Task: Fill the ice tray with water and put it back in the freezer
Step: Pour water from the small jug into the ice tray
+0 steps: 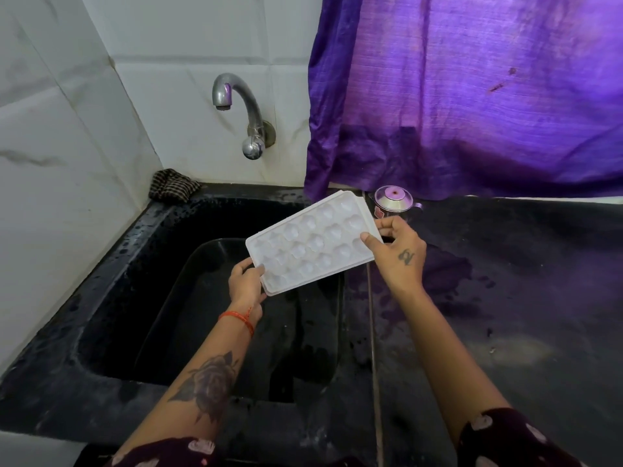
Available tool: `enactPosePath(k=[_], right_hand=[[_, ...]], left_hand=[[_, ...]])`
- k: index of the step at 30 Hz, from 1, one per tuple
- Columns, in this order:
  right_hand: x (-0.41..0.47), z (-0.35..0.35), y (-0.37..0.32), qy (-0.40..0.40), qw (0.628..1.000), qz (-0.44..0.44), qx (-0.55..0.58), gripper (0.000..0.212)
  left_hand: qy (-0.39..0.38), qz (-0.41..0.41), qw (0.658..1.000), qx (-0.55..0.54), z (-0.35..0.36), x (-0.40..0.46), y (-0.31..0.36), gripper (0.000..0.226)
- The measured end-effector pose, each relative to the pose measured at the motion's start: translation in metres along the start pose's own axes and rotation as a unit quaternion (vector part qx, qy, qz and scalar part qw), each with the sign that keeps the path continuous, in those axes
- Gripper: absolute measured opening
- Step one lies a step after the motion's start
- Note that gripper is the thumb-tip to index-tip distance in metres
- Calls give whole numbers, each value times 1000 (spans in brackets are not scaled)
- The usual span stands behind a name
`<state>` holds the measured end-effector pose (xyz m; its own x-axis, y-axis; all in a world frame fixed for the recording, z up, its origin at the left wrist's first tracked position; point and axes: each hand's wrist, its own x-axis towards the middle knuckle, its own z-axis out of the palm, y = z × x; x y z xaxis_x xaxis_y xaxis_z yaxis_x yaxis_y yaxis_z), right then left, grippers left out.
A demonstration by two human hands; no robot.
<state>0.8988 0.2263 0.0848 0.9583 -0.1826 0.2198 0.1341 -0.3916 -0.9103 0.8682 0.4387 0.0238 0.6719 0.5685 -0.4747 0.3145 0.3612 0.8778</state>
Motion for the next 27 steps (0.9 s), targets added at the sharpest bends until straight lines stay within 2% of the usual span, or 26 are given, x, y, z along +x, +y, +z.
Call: enactPosePath(k=[6,14,27], right_hand=[[4,-34,29,25,998,43,-32,14],[16,-82,74,66,990,109,-68,12],[38,-133,130,89,964,197,-155,27]], left_hand=[[10,20,999,36,26,-7,-18,25],[-48,41,996,70,64,-25,-36,29],[-108,49,984,133,126,-36,-52,38]])
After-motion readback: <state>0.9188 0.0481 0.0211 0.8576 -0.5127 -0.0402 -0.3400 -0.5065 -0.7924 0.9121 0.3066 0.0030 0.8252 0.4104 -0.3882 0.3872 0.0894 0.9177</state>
